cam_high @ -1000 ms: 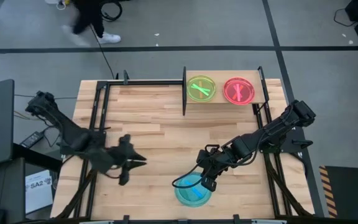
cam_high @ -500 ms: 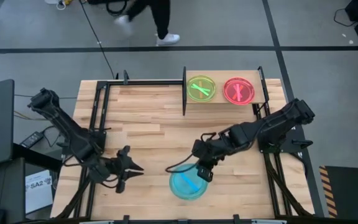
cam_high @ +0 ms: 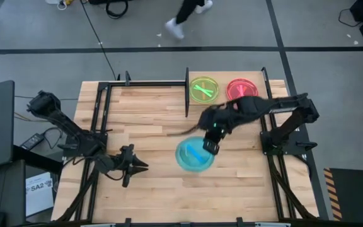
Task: Place and stack plates onto a shelf
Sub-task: Stack the blue plate on top of the green plate on the shelf
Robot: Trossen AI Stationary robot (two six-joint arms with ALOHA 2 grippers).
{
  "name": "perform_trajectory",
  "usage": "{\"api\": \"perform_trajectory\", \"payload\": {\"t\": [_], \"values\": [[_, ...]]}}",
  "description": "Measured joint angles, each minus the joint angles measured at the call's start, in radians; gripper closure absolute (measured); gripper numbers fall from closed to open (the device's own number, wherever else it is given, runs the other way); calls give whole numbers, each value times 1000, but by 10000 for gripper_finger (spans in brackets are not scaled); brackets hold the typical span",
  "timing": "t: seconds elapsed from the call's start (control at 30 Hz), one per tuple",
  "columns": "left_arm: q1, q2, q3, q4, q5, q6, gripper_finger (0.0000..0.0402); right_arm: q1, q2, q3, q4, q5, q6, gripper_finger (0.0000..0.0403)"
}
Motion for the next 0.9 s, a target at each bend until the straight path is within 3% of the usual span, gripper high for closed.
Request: {"api": "perform_trajectory", "payload": {"t": [0.53,0.9], "values": [[74,0,-40,91,0,35,324,-384,-133,22,-101,8,-214,389],[74,0,-40,112,2,41,324,-719,-133,22,-106,-113,-466,389]]}}
